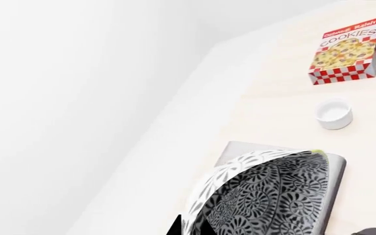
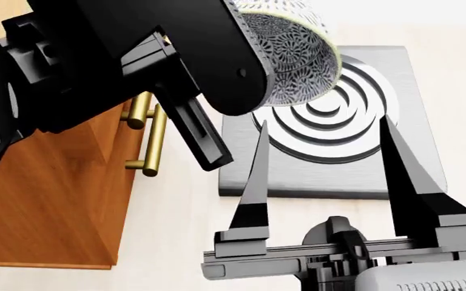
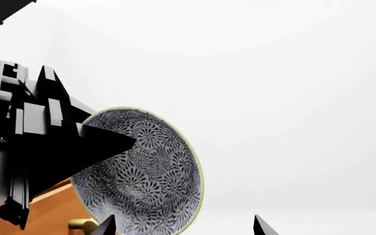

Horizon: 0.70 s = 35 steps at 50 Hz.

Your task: Pick the akita bowl on the wooden cabinet and place it on the plate.

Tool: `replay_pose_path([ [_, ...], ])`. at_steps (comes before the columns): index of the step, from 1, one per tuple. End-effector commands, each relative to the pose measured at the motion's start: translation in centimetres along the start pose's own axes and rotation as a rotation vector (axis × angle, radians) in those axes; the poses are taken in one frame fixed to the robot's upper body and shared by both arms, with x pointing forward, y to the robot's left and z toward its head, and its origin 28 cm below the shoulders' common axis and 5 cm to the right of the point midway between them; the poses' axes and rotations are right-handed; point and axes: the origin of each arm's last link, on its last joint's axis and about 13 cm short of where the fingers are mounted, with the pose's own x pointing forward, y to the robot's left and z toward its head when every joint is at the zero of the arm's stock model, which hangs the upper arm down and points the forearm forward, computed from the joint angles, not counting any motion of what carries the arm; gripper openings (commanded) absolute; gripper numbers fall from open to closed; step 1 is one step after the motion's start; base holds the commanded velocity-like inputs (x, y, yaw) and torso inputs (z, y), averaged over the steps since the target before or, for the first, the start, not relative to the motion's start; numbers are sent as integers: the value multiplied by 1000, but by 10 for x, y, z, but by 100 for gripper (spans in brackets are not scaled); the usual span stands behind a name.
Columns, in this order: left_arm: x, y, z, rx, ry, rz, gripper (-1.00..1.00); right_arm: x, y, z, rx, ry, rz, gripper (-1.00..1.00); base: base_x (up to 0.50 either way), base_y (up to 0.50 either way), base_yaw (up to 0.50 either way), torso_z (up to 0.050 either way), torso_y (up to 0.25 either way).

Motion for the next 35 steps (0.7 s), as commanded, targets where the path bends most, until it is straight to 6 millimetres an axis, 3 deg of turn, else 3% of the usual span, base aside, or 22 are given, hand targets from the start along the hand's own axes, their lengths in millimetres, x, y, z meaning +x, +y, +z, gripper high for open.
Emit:
replay_pose_path([
  [1, -4, -5, -2, 7, -14, 17, -100, 3, -2, -6, 4, 18, -15, 100, 0, 0, 0, 0, 10],
  [35, -8, -14, -11, -10, -6, -3, -100, 13, -8, -13, 1, 34, -88, 100, 0, 0, 0, 0, 0],
])
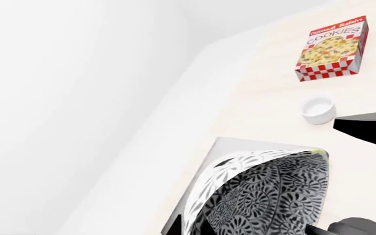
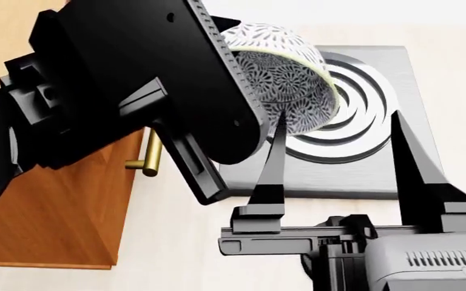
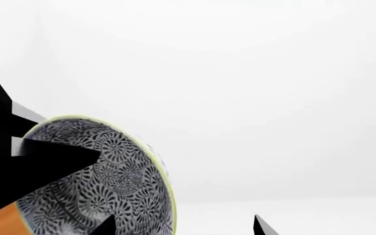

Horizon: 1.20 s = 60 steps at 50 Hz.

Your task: Pick the akita bowl on the wooden cabinet and place it on the plate.

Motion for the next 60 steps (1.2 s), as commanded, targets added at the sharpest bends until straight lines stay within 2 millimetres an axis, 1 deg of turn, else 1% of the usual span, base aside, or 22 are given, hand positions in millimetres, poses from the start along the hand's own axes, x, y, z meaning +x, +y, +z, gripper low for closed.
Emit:
replay_pose_path([
  [1, -2, 0, -1, -1, -10, 22, -100, 4, -2, -3, -8, 10, -50, 100, 0, 0, 0, 0, 0],
  [18, -1, -2, -4, -10, -10, 21, -100, 8, 5, -11, -13, 51, -38, 100, 0, 0, 0, 1, 1],
  [33, -1, -3, -5, -17, -11, 17, -100, 13, 5, -15, -3, 69, -51, 100, 0, 0, 0, 0, 0],
  [34, -1, -3, -5, -17, -13, 15, -100, 13, 4, -15, -8, 71, -63, -100, 0, 0, 0, 0, 0],
  [48, -1, -3, -8, -26, -8, 17, -100, 11, 3, -15, 3, 75, -66, -100, 0, 0, 0, 0, 1],
  [54, -1, -3, -9, -30, -6, 19, -100, 11, 4, -14, -21, 63, -65, -100, 0, 0, 0, 0, 0],
  [59, 0, -3, -10, -34, -1, 23, -100, 12, 2, -12, -26, 54, -101, -100, 0, 0, 0, 0, 0],
  [60, 0, -3, -10, -34, -1, 23, -100, 13, 2, -11, -47, 64, -139, -100, 0, 0, 0, 0, 0],
])
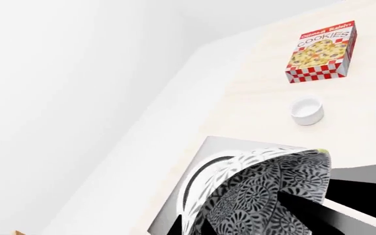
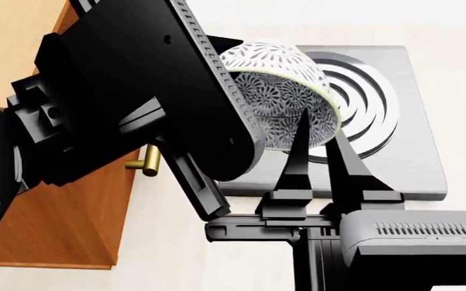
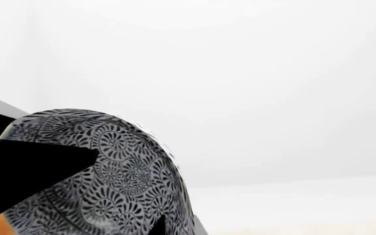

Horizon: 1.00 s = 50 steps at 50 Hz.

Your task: Pick the akita bowl on the wooden cabinet and place it on the plate.

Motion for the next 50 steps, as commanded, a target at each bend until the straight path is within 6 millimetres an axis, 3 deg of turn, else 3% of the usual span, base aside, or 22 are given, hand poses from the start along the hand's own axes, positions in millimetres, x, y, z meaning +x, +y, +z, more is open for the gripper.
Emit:
replay_pose_path([
  [1, 0, 4, -2, 5, 3, 49, -100, 4, -8, 0, -77, 7, -138, -100, 0, 0, 0, 0, 0],
  [8, 2, 6, -4, -11, 21, 82, -100, 6, -8, 3, -91, 13, -195, -100, 0, 0, 0, 0, 1],
  [9, 2, 7, -4, -14, 23, 83, 100, 6, -8, 3, -95, 11, -197, -100, 0, 0, 0, 0, 0],
  [11, 4, 7, -7, -14, 31, 134, 100, 6, -7, 4, -78, 6, -177, -100, 0, 0, 0, 5, 0],
  [36, 6, 1, -13, 7, 80, 19, 100, 6, -8, 9, -32, -17, -183, -100, 0, 0, 0, 0, 0],
  [50, 3, 2, -14, -4, 77, 34, 100, 8, -20, 11, -32, -30, -294, -100, 0, 0, 0, 0, 0],
])
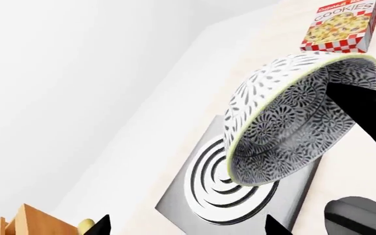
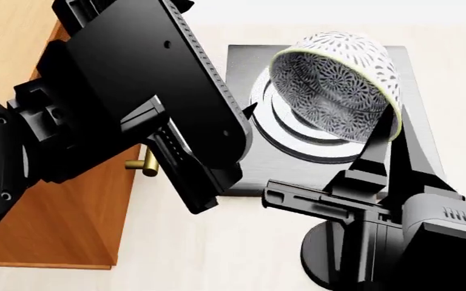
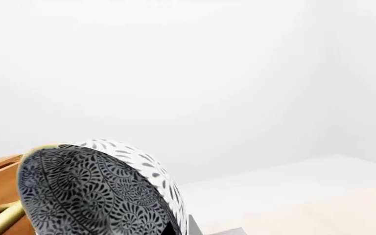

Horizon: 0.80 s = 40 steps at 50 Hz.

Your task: Pick the akita bowl on the wooden cabinet and place it on the plate.

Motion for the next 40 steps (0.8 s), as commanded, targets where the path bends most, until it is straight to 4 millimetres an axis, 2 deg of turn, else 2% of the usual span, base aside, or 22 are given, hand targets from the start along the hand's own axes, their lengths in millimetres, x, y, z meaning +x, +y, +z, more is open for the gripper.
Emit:
replay_pose_path([
  [1, 0, 0, -2, -6, 4, 4, 100, 3, -8, 4, -4, -31, -71, -100, 0, 0, 0, 0, 0],
  [15, 1, 2, -8, -26, 0, 58, 100, 2, -18, 11, 0, -55, -142, -100, 0, 0, 0, 0, 1],
  [24, -3, 4, -4, -36, -17, 86, 100, 2, -20, 13, -3, -64, -159, -100, 0, 0, 0, 0, 0],
  [40, -5, 4, 0, -43, -30, 96, 100, -2, -43, 26, -33, -110, -281, -100, 0, 0, 0, 1, 1],
])
